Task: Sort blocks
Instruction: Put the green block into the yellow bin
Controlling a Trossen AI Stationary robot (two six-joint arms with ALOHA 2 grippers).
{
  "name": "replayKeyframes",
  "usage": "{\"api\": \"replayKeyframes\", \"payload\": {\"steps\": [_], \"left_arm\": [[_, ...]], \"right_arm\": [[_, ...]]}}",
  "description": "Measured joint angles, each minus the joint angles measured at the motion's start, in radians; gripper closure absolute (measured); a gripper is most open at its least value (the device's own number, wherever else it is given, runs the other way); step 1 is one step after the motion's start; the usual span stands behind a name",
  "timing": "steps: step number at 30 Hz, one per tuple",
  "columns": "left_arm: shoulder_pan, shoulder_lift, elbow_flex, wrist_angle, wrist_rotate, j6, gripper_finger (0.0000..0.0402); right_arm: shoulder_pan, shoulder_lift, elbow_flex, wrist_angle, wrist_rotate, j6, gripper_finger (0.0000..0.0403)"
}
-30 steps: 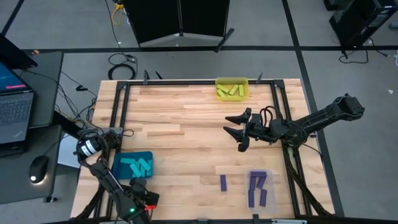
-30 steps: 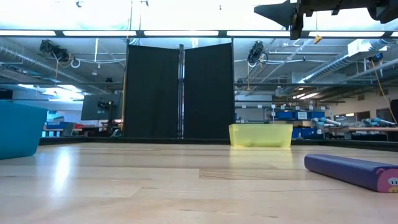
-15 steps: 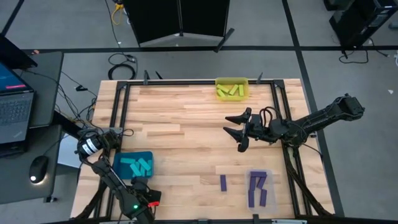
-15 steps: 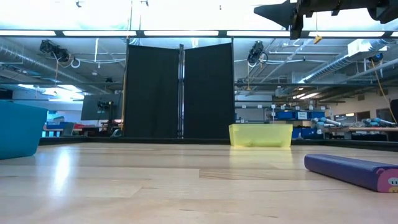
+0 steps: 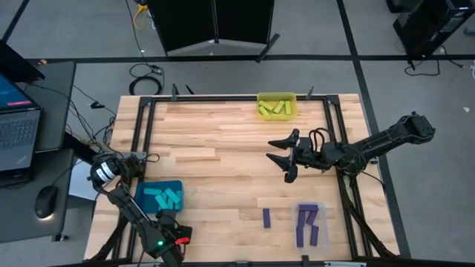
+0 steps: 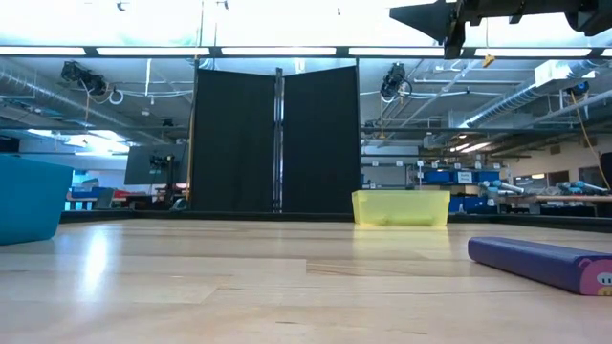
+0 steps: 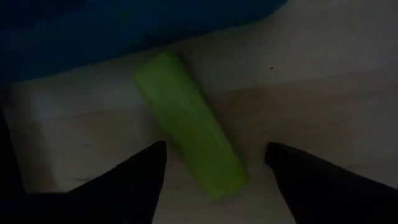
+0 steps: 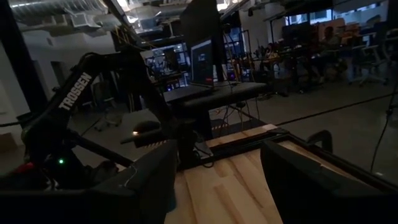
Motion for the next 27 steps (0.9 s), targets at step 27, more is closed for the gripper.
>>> {"api": "replayKeyframes", "payload": {"steps": [27], "left_arm": [[0.001,0.002,-0.002,0.019,-0.008,0.011,0.0235]], "right_arm": [[0.000,0.000,0.000,0.005,-0.002,0.003,0.0160]]}}
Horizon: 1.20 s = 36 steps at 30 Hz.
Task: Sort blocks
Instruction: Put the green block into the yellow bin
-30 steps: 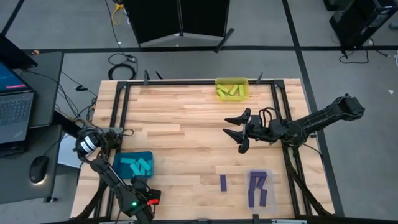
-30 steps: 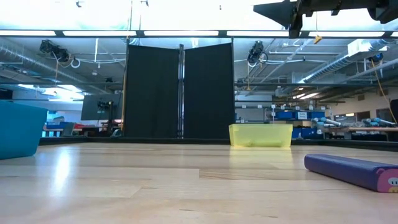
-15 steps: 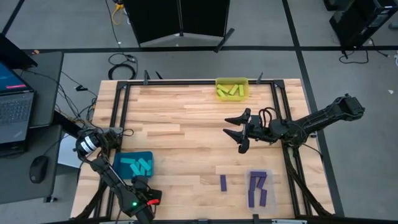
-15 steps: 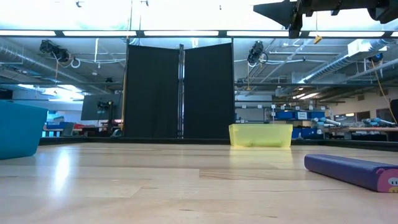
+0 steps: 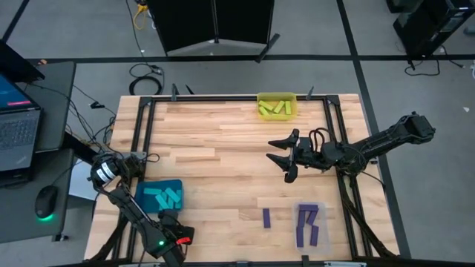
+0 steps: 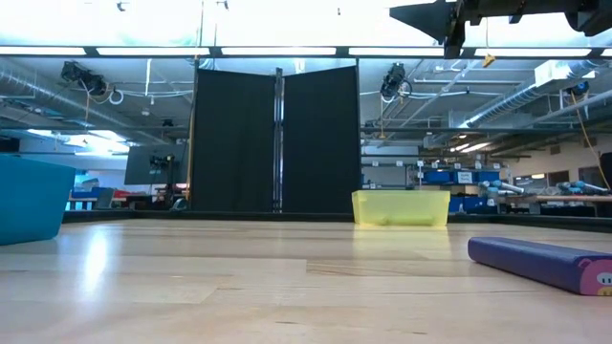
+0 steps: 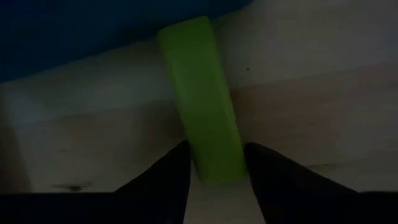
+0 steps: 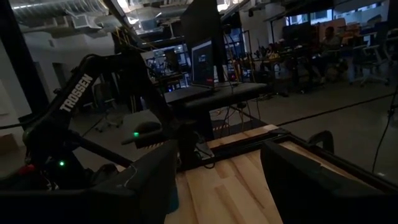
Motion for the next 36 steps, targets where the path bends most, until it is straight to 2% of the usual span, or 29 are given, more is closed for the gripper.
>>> {"api": "replayKeyframes", "payload": {"steps": [13,36], "left_arm": [[-0.007,0.000,0.000,0.010,0.008,0.013,0.0273],[-0.020,0.009,0.073,-0.031,-0.052,0.108,0.0277]], "right_arm": [[0.000,0.000,0.000,0.003,0.000,0.000,0.0160],[0.000,0.000,0.000,0.008,0.004,0.000,0.0160]]}}
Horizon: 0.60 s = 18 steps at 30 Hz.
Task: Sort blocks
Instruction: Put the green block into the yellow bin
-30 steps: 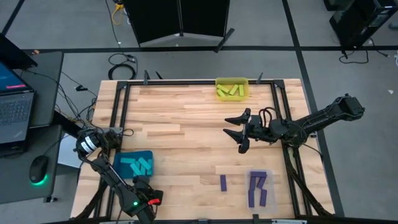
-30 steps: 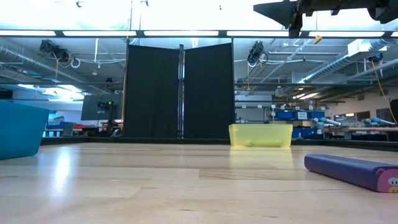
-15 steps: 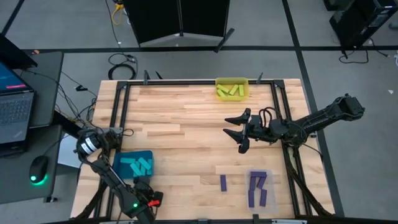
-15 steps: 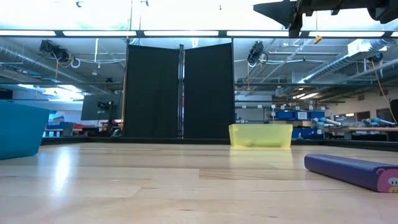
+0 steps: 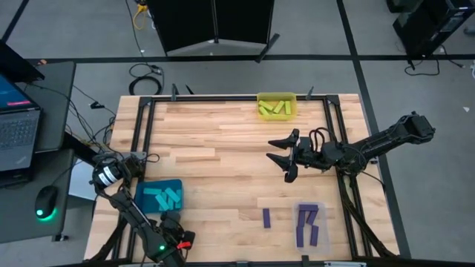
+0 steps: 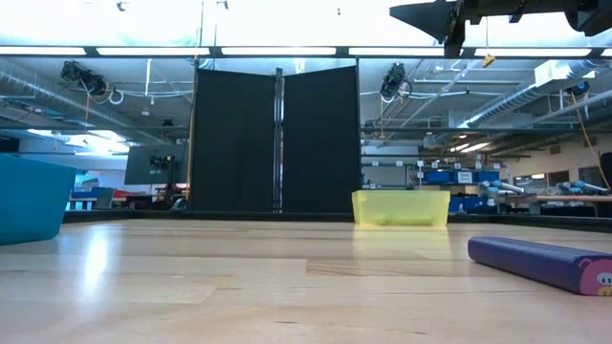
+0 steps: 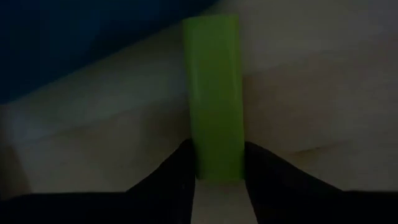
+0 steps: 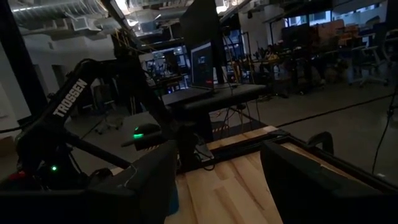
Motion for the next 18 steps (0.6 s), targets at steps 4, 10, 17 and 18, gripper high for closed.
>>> {"api": "replayKeyframes", "payload": {"steps": [4,10,17,18], "left_arm": [[-0.001,0.000,0.001,0.005,-0.006,0.004,0.0277],[-0.003,-0.001,0.019,0.030,-0.063,0.047,0.0277],[0.014,-0.002,0.101,-0.025,-0.216,0.173,0.0277],[0.019,-0.002,0.111,-0.034,-0.233,0.194,0.0277]], "right_arm": [[0.000,0.000,0.000,0.000,0.001,0.006,0.0160],[0.000,0.000,0.000,0.000,0.003,0.015,0.0160],[0.000,0.000,0.000,0.000,0.019,0.015,0.0160],[0.000,0.000,0.000,0.000,0.020,0.015,0.0160]]}}
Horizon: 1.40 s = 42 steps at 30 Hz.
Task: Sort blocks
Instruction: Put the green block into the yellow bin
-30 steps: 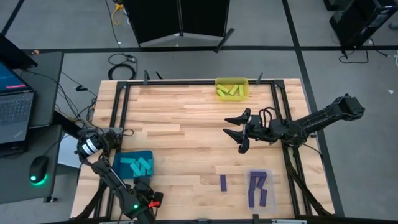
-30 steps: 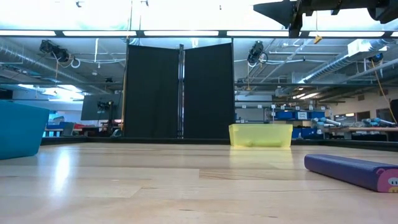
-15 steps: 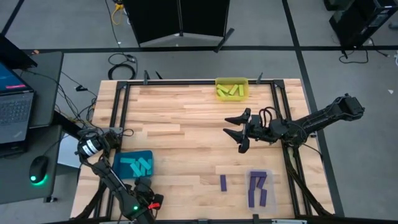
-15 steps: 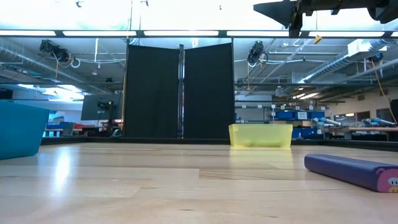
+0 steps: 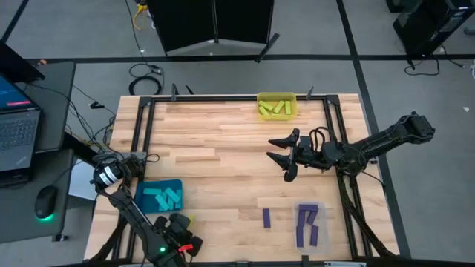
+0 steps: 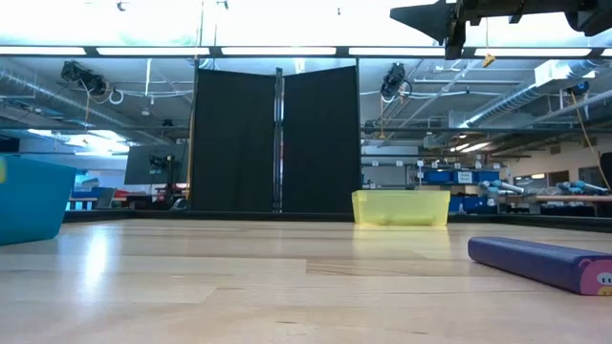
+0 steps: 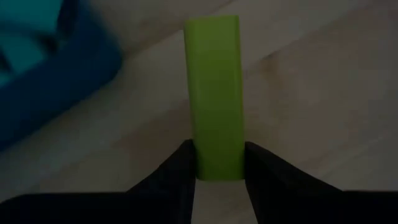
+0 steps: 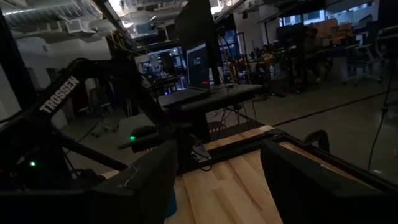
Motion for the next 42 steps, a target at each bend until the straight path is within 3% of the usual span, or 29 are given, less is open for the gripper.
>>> {"api": "replayKeyframes", "payload": {"steps": [13,21,34,42], "left_arm": [[0.130,0.000,0.101,-0.005,-0.260,0.317,0.0277],[0.298,-0.002,0.135,0.066,-0.361,0.655,0.0277],[0.612,-0.004,0.197,0.240,-0.370,1.281,0.0277],[0.808,-0.004,0.197,0.499,-0.243,1.630,0.0277]], "right_arm": [[0.000,0.000,0.020,0.019,0.000,-0.027,0.0160],[0.002,-0.004,0.135,-0.038,0.000,-0.165,0.0160],[0.033,-0.076,0.307,-0.085,0.010,-0.501,0.0160],[0.062,-0.169,0.388,-0.180,0.036,-0.603,0.0160]]}}
